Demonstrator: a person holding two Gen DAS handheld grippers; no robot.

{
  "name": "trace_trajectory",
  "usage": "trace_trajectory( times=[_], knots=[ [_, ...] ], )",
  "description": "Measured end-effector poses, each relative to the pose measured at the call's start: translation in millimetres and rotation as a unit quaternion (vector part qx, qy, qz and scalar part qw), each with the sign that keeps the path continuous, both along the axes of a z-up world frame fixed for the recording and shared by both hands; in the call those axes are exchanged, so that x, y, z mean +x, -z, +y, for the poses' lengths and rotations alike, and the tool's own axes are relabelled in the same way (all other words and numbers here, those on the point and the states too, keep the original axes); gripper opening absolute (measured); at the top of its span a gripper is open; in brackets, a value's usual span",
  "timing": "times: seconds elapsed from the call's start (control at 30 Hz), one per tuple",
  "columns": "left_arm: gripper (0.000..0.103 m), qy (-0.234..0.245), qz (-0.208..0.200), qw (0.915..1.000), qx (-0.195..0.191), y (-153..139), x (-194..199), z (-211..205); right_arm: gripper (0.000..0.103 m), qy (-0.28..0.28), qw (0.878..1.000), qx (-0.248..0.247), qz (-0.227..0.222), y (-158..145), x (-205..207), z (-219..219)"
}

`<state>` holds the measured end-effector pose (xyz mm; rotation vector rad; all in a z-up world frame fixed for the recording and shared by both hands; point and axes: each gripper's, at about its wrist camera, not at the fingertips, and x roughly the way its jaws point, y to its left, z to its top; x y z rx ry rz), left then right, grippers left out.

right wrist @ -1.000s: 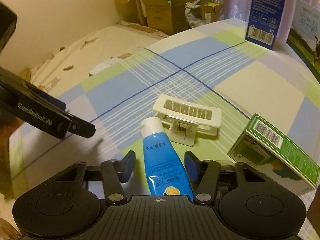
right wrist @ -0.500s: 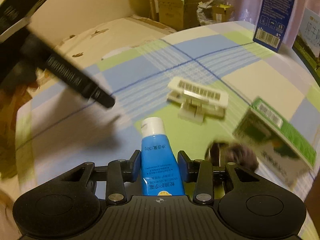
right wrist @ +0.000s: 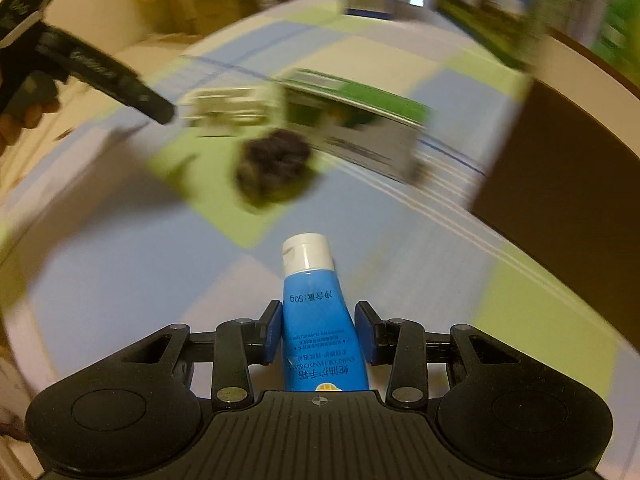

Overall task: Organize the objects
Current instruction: 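Lift the blue tube with the right tool while the left tool grasps the white plastic clip, then carry the blue tube and white clip over the brown box with both tools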

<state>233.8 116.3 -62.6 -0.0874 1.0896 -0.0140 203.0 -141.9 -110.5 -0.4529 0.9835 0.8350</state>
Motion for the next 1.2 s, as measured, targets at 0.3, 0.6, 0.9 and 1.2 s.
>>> trace_trajectory(
  times=[0.3, 0.6, 0.9, 1.2],
  knots=[
    [0.089, 0.155, -0.01, 0.9868, 0.047, 15.8, 46.5, -30.5, 0.036, 0.136, 0.991, -0.002, -0.005, -7.7, 30.6, -50.4],
    [0.056, 0.142, 0.022, 0.9894, 0.02, 31.6, 61.4, -27.9, 0.036, 0.176, 0.984, -0.004, -0.007, -9.4, 46.0, -73.0],
    [0.041, 0.078, 0.05, 0.9957, -0.004, 26.4, 37.4, -34.7, 0.036, 0.174, 0.985, -0.004, -0.008, -9.5, 46.5, -72.7],
    [0.04, 0.05, 0.056, 0.9972, -0.001, 24.8, 29.8, -44.1, 0.036, 0.169, 0.985, 0.0, -0.021, -7.7, 47.0, -66.8]
  ],
)
